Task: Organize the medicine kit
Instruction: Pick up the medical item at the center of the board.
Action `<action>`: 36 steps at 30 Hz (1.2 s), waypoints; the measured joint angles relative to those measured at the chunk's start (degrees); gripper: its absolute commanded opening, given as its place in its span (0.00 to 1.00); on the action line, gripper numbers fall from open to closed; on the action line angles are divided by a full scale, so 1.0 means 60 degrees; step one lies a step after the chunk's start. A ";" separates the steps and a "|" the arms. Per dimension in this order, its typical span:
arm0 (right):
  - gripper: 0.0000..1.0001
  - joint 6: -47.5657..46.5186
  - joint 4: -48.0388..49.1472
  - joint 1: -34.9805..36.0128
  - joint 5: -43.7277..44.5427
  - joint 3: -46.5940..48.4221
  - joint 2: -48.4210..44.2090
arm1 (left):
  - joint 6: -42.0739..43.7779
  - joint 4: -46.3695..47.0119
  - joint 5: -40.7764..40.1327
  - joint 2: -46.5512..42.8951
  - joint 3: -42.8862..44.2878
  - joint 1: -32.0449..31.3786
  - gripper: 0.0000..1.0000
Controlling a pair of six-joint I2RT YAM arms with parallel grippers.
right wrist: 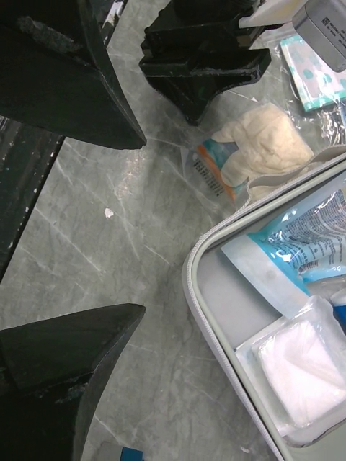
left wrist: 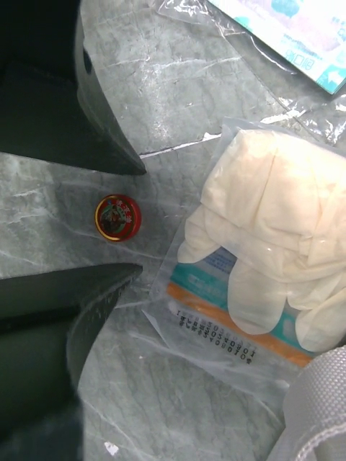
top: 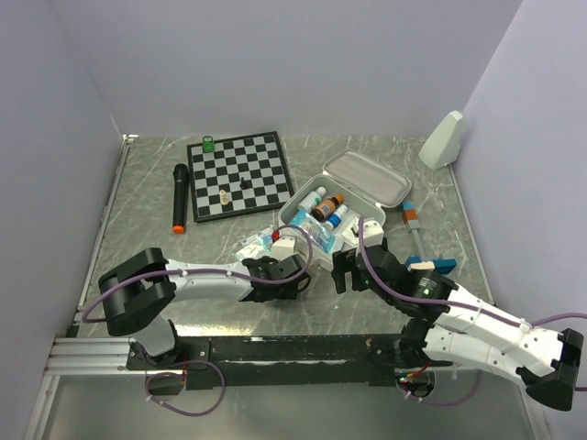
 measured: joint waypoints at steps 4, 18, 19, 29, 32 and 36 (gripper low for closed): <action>0.93 0.0000 -0.0062 0.0000 0.0069 0.0000 -0.0062 | 0.0000 -0.0175 -0.0164 0.0091 0.0091 -0.0080 0.52; 0.93 0.0000 -0.0310 0.0000 0.0248 0.0000 -0.0433 | -0.0033 -0.1257 -0.0889 0.1075 0.1213 -0.0605 0.39; 0.93 0.0000 -0.0331 0.0000 0.0280 0.0000 -0.0499 | -0.0033 -0.1279 -0.0936 0.1115 0.1257 -0.0648 0.39; 0.93 0.0000 -0.0481 0.0000 0.0342 0.0000 -0.0718 | -0.0178 -0.1432 -0.1282 0.1202 0.1330 -0.0820 0.53; 0.93 0.0004 -0.0495 0.0000 0.0342 0.0000 -0.0718 | -0.0226 -0.1588 -0.1432 0.1191 0.1337 -0.0834 0.56; 0.93 0.0007 -0.0521 0.0000 0.0346 0.0000 -0.0718 | -0.0284 -0.1647 -0.1461 0.1173 0.1337 -0.0834 0.53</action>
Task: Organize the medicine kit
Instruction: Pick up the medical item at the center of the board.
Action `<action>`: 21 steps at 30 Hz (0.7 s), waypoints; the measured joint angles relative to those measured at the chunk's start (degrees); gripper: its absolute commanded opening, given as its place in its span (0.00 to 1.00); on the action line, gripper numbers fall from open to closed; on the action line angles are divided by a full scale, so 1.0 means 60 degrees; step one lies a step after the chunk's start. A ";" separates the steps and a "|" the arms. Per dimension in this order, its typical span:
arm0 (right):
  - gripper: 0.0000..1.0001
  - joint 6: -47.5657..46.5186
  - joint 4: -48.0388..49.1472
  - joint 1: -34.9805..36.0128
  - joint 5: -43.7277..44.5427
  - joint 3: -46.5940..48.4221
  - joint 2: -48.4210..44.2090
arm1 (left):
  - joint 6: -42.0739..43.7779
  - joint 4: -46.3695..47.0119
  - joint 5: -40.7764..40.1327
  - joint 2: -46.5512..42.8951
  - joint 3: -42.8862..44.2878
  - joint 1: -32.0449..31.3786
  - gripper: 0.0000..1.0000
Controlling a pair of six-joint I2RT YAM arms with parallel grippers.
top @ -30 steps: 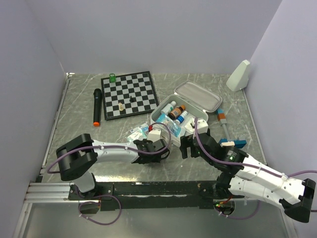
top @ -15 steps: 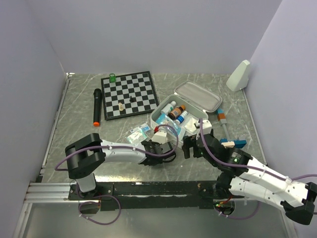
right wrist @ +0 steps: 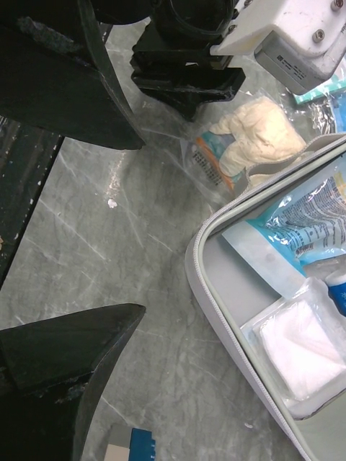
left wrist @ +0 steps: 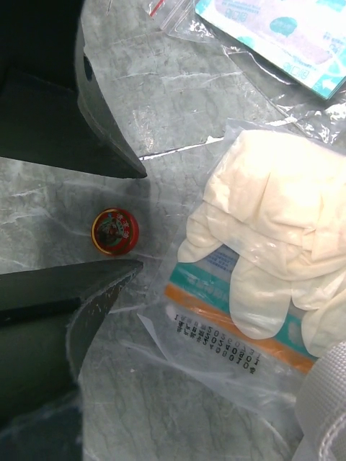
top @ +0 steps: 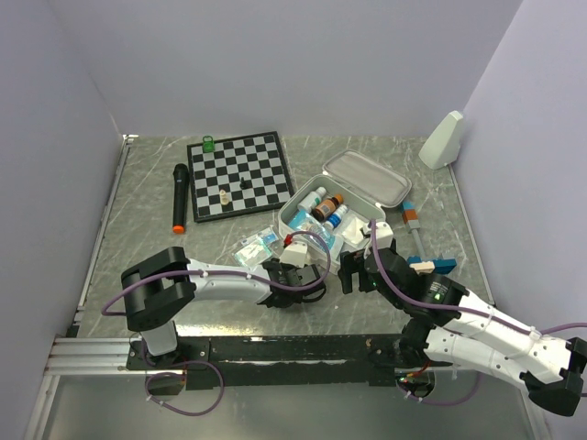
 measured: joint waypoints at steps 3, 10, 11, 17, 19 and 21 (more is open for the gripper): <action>0.93 0.0026 0.0000 0.0000 0.0000 0.0000 0.0000 | -0.0004 0.0051 0.0044 0.0000 -0.0004 -0.0004 0.50; 0.93 0.0062 -0.0004 0.0000 0.0004 0.0000 -0.0004 | -0.0087 0.0171 0.0288 -0.0106 -0.0113 -0.0091 0.50; 0.93 0.0062 -0.0004 0.0000 0.0004 0.0000 0.0000 | -0.0106 0.0168 0.0317 -0.0127 -0.0131 -0.0117 0.50; 0.93 0.0062 -0.0004 0.0000 0.0004 0.0000 0.0022 | -0.0153 0.0200 0.0528 -0.0233 -0.0244 -0.0200 0.47; 0.93 0.0062 -0.0004 0.0000 0.0004 0.0000 0.0022 | -0.0157 0.0240 0.0543 -0.0240 -0.0266 -0.0204 0.48; 0.93 0.0062 -0.0004 0.0000 0.0004 0.0000 0.0022 | -0.0160 0.0251 0.0546 -0.0240 -0.0273 -0.0204 0.49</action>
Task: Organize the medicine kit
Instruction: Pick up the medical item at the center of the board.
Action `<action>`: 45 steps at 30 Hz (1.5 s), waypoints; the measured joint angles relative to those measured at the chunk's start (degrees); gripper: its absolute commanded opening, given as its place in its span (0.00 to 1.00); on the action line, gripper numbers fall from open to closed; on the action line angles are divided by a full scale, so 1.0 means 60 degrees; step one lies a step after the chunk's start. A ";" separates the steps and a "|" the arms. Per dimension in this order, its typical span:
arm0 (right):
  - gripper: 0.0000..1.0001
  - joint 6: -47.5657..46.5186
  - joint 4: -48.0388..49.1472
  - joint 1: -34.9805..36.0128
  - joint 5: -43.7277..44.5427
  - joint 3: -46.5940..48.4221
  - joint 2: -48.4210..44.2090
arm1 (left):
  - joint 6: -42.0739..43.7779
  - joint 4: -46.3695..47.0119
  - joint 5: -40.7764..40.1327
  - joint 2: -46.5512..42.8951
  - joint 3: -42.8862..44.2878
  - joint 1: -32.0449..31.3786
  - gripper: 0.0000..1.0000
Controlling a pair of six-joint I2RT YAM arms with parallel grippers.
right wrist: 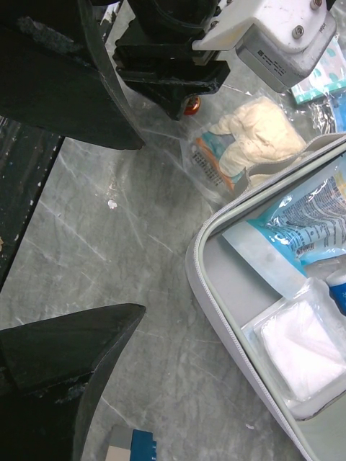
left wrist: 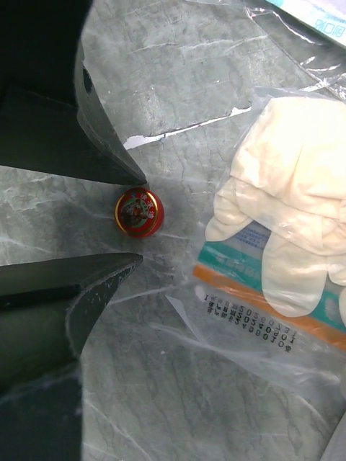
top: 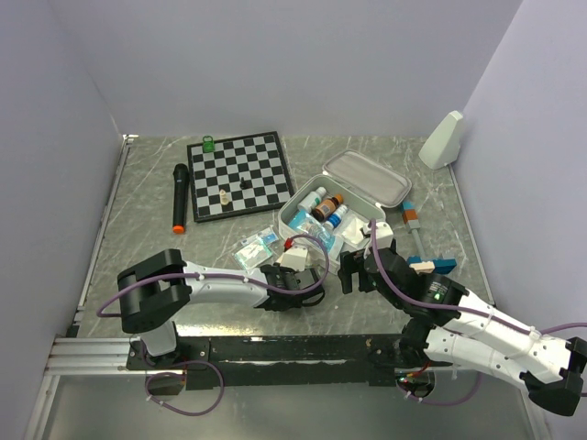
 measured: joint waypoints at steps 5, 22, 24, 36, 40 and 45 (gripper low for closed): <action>0.93 0.0000 0.0000 0.0000 -0.0004 0.0000 -0.0004 | 0.0004 -0.0004 -0.0007 0.0004 0.0000 0.0000 0.49; 0.93 0.0004 0.0000 0.0004 -0.0004 0.0000 0.0069 | 0.0222 0.0521 -0.0022 -0.0138 -0.0335 0.0036 0.46; 0.93 0.0004 0.0000 0.0000 -0.0004 0.0000 0.0095 | 0.0291 0.0637 -0.0036 -0.0157 -0.0382 0.0051 0.45; 0.93 0.0000 0.0004 0.0000 -0.0007 0.0000 0.0361 | 0.0419 0.1086 -0.0193 -0.0266 -0.0634 0.0102 0.38; 0.93 0.0000 0.0000 0.0000 -0.0007 0.0004 0.0368 | 0.0415 0.1162 -0.0219 -0.0335 -0.0714 0.0098 0.34; 0.93 -0.0004 0.0004 0.0000 -0.0007 0.0015 0.0368 | 0.0408 0.1191 -0.0211 -0.0390 -0.0750 0.0098 0.27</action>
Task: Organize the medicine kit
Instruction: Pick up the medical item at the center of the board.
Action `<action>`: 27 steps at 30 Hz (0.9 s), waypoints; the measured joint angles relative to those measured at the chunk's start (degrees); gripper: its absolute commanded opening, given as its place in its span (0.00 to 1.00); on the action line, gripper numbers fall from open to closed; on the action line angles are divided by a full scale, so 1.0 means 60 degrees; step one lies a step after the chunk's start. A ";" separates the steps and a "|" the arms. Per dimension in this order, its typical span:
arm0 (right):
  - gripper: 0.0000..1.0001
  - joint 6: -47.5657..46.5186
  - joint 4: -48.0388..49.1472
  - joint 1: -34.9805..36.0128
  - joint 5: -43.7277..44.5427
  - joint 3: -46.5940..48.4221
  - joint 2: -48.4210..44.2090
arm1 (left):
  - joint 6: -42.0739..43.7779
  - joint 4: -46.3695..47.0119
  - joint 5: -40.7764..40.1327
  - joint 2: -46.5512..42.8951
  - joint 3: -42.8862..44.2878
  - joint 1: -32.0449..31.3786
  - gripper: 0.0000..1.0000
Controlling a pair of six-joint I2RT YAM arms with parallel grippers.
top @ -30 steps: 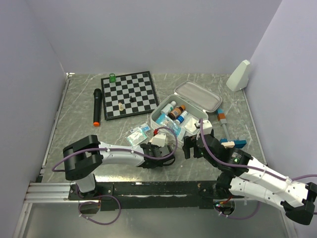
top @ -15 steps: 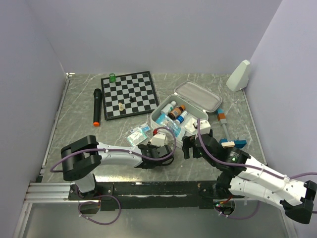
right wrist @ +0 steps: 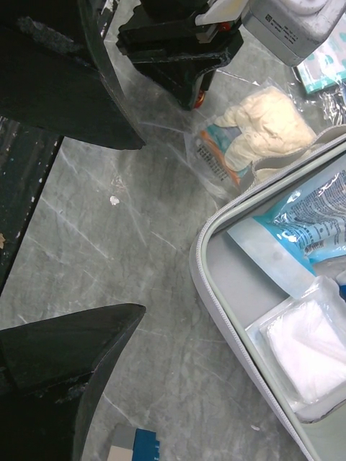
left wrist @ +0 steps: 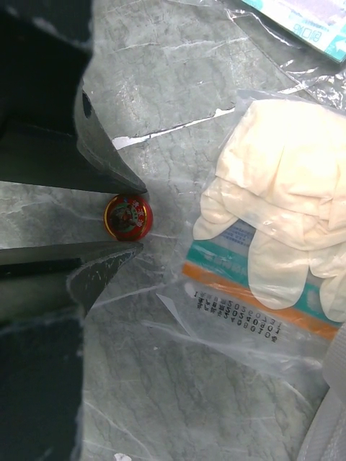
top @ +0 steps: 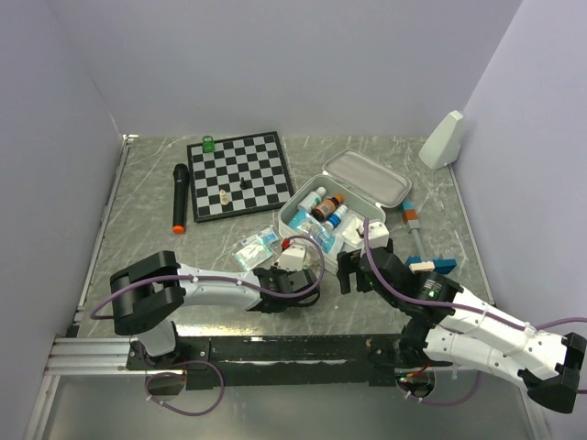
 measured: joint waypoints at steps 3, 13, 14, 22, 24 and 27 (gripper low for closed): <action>0.93 0.0004 0.0000 0.0000 0.0000 0.0000 -0.0004 | -0.0007 0.0004 0.0011 -0.0033 -0.0011 0.0004 0.22; 0.93 0.0004 -0.0004 0.0000 0.0000 0.0000 -0.0055 | -0.0073 -0.0412 -0.0047 -0.0146 -0.0011 0.0000 0.18; 0.93 0.0004 -0.0004 0.0000 0.0000 0.0000 -0.0069 | -0.0076 -0.0565 -0.0047 -0.0178 0.0000 0.0000 0.18; 0.93 0.0004 -0.0029 0.0000 0.0000 0.0120 -0.0142 | 0.0029 -0.1894 -0.0153 -0.0514 0.0419 0.0004 0.18; 0.93 0.0004 -0.0033 0.0000 0.0000 0.0197 -0.0222 | 0.0168 -0.2120 -0.0266 -0.0619 0.0852 0.0004 0.18; 0.93 0.0011 -0.0069 0.0000 0.0004 0.0321 -0.0441 | 0.0437 -0.2310 -0.0419 -0.0641 0.1734 0.0033 0.18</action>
